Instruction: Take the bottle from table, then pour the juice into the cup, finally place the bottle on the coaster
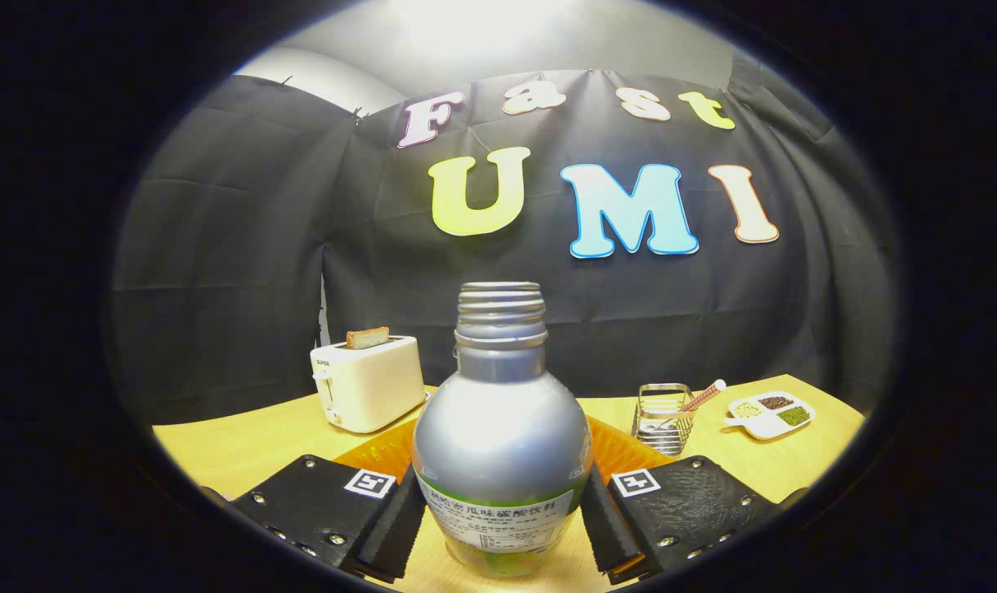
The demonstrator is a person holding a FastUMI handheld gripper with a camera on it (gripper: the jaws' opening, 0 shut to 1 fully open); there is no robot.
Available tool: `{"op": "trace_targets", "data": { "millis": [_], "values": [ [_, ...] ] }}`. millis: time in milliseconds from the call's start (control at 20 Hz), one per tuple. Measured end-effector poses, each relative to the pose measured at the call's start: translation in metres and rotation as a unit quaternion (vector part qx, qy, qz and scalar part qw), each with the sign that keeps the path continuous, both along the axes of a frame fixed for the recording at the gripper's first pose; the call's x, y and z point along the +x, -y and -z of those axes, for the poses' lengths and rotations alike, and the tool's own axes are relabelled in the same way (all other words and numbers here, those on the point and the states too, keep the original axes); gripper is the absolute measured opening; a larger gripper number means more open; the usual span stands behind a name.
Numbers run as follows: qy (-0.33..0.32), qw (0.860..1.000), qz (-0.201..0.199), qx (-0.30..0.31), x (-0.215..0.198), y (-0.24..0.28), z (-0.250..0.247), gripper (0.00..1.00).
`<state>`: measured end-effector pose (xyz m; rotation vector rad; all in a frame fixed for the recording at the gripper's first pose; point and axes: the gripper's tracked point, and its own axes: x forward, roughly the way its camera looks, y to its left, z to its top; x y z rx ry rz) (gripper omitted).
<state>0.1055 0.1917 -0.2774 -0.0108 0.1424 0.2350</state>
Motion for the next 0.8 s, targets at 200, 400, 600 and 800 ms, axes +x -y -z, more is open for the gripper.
{"op": "trace_targets", "data": {
  "millis": [200,400,600,800],
  "values": [
    [-0.011,1.0,0.004,0.006,0.007,-0.004,0.009,0.81],
    [-0.025,1.0,-0.001,0.014,0.012,-0.011,0.021,0.81],
    [-0.036,0.999,0.002,0.006,0.02,-0.012,0.038,0.81],
    [-0.039,0.999,0.008,0.006,0.025,-0.012,0.049,0.81]
  ]
}}
